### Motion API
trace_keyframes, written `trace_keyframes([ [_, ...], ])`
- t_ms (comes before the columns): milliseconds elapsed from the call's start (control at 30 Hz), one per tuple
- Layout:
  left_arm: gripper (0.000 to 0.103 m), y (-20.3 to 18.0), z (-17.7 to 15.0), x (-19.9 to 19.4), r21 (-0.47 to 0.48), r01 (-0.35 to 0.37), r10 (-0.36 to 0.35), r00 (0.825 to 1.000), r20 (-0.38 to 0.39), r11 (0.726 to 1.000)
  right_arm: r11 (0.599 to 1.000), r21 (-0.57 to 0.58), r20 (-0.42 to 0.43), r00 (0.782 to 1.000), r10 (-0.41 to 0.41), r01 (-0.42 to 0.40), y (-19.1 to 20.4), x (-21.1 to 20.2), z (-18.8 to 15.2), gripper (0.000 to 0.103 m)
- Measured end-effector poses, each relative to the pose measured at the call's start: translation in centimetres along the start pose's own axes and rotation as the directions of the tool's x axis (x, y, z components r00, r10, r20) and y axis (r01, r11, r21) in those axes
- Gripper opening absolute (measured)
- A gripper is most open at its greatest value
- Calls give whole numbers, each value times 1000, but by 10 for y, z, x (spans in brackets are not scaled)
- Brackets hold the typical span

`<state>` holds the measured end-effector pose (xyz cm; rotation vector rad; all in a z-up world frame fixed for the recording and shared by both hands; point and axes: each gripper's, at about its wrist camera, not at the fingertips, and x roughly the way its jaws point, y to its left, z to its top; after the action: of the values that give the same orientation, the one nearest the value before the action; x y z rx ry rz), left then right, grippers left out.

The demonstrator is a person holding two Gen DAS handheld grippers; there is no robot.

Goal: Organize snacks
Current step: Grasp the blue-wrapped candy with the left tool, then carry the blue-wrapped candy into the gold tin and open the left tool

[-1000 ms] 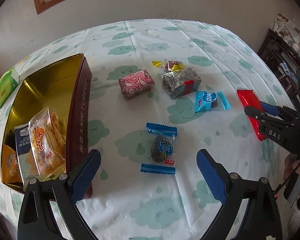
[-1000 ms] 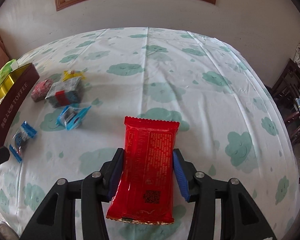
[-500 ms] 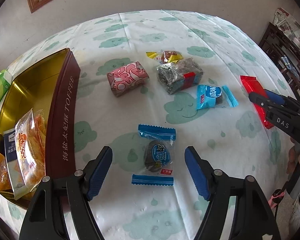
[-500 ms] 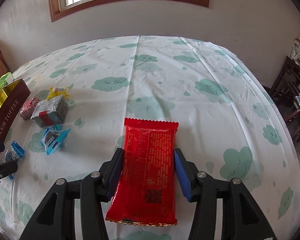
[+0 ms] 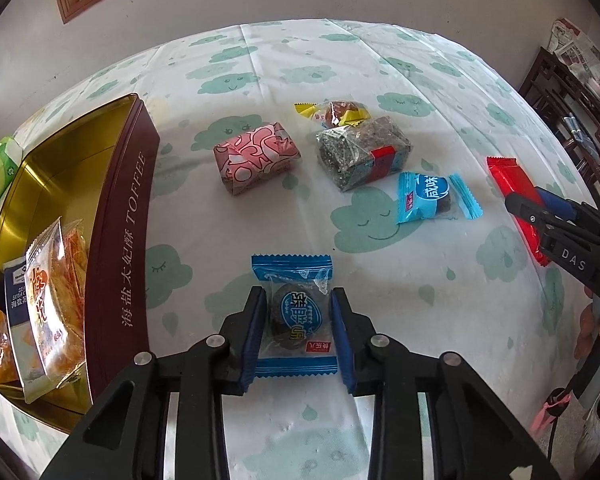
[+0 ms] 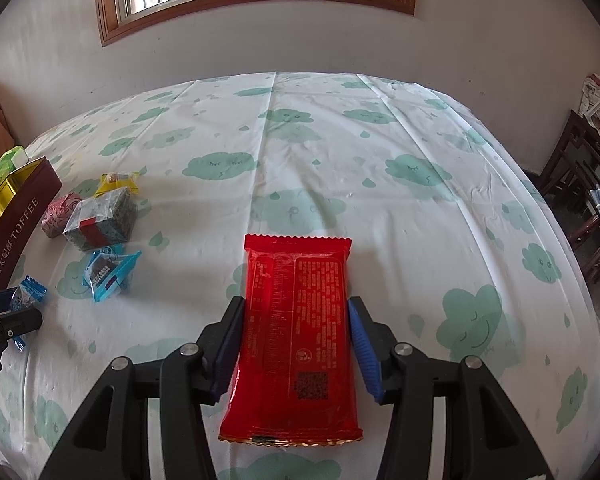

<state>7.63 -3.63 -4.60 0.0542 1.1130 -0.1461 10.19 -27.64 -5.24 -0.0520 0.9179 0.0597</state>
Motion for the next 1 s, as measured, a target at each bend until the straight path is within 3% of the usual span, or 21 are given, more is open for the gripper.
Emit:
trace_keyframes([
  [600, 28, 9, 8, -43, -19, 38, -36, 997, 67, 999, 1000, -2, -7, 1000, -6, 6, -1, 0, 0, 52],
  [1000, 28, 74, 17, -82, -101, -34, 46, 991, 125, 994, 1000, -12, -42, 999, -5, 4, 0, 2, 4, 52],
])
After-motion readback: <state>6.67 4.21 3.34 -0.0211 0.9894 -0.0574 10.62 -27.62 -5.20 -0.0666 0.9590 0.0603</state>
